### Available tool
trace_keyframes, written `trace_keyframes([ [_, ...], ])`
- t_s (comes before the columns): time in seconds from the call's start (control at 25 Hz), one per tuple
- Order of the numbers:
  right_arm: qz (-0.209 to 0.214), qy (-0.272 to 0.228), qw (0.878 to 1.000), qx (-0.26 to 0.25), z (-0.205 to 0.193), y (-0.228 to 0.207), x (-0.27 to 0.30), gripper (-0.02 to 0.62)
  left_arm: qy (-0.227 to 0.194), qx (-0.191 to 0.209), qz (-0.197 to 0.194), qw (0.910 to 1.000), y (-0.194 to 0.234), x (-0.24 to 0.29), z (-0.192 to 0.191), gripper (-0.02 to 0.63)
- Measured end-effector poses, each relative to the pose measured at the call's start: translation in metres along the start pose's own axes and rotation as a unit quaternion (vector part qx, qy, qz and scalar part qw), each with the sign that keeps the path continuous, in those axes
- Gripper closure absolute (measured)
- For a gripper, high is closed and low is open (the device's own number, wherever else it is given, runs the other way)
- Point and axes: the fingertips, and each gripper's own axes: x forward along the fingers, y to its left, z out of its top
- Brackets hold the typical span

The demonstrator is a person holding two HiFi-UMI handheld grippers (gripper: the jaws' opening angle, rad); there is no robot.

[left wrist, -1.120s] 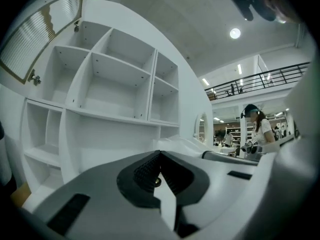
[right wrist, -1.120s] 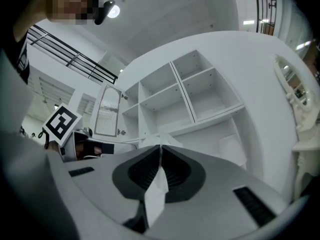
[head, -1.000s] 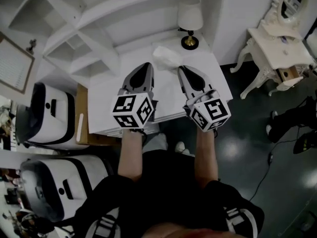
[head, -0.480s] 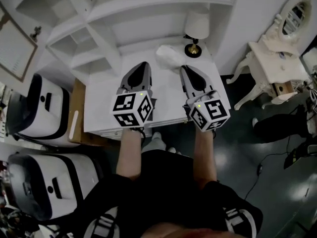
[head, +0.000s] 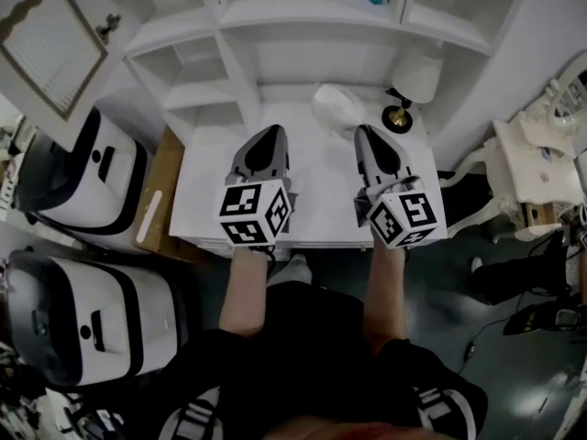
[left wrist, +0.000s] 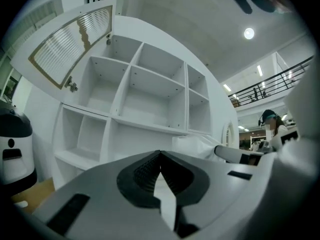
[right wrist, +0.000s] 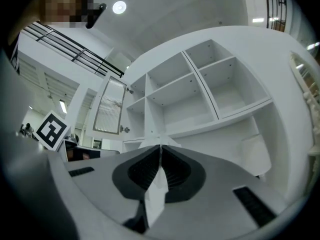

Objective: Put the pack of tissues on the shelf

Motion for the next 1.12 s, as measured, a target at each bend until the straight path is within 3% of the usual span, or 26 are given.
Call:
trace_keyframes([
  [0.36, 0.039, -0.018, 0.999, 0.016, 0.008, 0.018, 0.08, 0.571, -0.032, -0.005, 0.056, 0.9979, 0.077, 0.014, 0.033, 0.595],
  [0.72, 0.065, -0.038, 0.997, -0.017, 0.039, 0.026, 0.139, 0.571, -0.065, -0.01, 0.024, 0.9975, 0.09, 0.06, 0.065, 0.595],
  [1.12, 0.046, -0.06, 0.996, -0.056, 0.071, 0.009, 0.179, 0.571, -0.089, -0.005, -0.007, 0.996, 0.096, 0.102, 0.088, 0.595],
])
